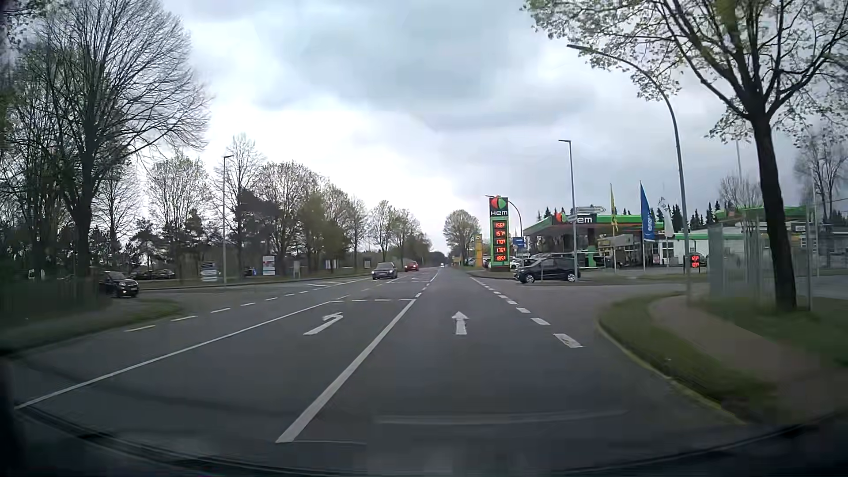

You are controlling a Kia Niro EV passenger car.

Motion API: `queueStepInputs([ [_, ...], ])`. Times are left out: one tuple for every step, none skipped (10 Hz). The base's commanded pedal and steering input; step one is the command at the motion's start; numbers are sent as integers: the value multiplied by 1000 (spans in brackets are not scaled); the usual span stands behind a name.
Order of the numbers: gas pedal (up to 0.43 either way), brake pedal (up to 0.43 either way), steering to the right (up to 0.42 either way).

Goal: Follow the waypoints while adhering to traffic rules and regulations

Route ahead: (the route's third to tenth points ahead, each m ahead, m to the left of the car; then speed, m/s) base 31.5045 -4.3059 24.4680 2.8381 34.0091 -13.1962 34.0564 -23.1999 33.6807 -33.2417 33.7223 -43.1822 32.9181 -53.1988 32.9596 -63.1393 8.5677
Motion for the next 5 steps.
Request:
queueStepInputs([
  [59,0,3],
  [59,0,5],
  [59,0,12],
  [59,0,24],
  [59,0,33],
])
